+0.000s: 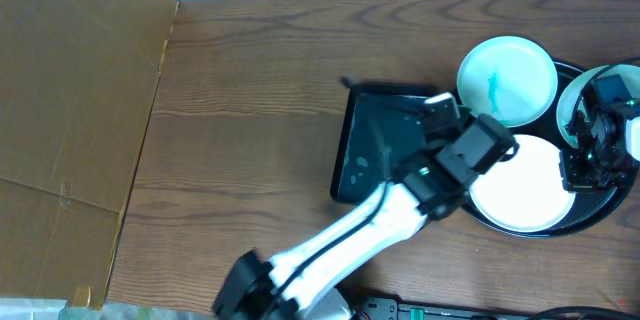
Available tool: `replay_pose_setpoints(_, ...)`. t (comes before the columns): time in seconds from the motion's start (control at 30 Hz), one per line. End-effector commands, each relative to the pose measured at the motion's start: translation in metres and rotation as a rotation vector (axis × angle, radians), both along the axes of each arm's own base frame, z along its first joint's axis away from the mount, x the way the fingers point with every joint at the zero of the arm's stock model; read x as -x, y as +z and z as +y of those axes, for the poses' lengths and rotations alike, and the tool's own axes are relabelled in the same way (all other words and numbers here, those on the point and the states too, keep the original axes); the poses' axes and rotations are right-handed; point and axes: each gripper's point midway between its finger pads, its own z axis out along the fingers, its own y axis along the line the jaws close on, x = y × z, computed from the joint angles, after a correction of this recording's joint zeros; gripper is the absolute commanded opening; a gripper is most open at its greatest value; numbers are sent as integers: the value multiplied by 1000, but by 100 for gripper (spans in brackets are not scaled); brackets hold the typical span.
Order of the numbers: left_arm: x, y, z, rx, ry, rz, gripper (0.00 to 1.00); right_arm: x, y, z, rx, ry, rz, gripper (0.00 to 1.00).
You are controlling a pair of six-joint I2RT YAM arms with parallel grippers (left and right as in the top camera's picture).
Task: Clean dirty plates on tray and stack at the side
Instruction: 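Return the sponge to the black tray and lift the plate with the right gripper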
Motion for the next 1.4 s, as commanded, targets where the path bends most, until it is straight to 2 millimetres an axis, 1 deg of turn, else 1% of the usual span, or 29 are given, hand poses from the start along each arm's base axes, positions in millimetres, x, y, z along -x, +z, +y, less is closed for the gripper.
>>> replay_pose_setpoints(0.0,-3,17,36,-32,67,-34,7,-9,13,0,18,72,-68,1)
replay_pose_setpoints(0.1,-2,21,71,-120,73,-6,7,-21,29,3,58,103,-148,1)
replay_pose_setpoints(0.23,4,15,116,-216,120,72,7,-39,61,3,141,132,-278,1)
replay_pose_setpoints(0.27,6,13,127,-234,140,96,7,-44,74,3,174,143,-323,1)
replay_pose_setpoints(0.33,8,10,144,-251,185,131,8,-51,94,0,230,154,-390,1)
replay_pose_setpoints(0.4,11,8,157,-257,221,155,8,-58,118,-6,309,161,-469,1)
replay_pose_setpoints(0.47,12,6,167,-262,250,171,8,-67,147,-15,416,161,-566,1)
replay_pose_setpoints(0.53,13,6,172,-264,266,179,8,-73,171,-17,480,159,-642,1)
replay_pose_setpoints(0.63,13,6,174,-264,271,183,8,-78,198,-15,533,154,-731,1)
replay_pose_setpoints(0.7,14,5,174,-266,270,186,8,-80,211,-18,588,153,-777,1)
replay_pose_setpoints(0.8,15,4,174,-269,270,191,8,-83,230,-26,717,150,-839,1)
replay_pose_setpoints(0.9,16,4,175,-270,270,193,8,-85,243,-28,833,229,-874,1)
replay_pose_setpoints(1.03,16,4,175,-271,270,195,8,-90,255,-16,909,373,-909,1)
replay_pose_setpoints(1.1,17,3,175,-272,270,197,8,-91,260,-6,931,451,-926,1)
replay_pose_setpoints(1.17,17,3,175,-274,270,199,8,-91,268,2,969,489,-953,1)
replay_pose_setpoints(1.37,18,3,175,-276,269,202,8,-87,306,11,1205,575,-1007,1)
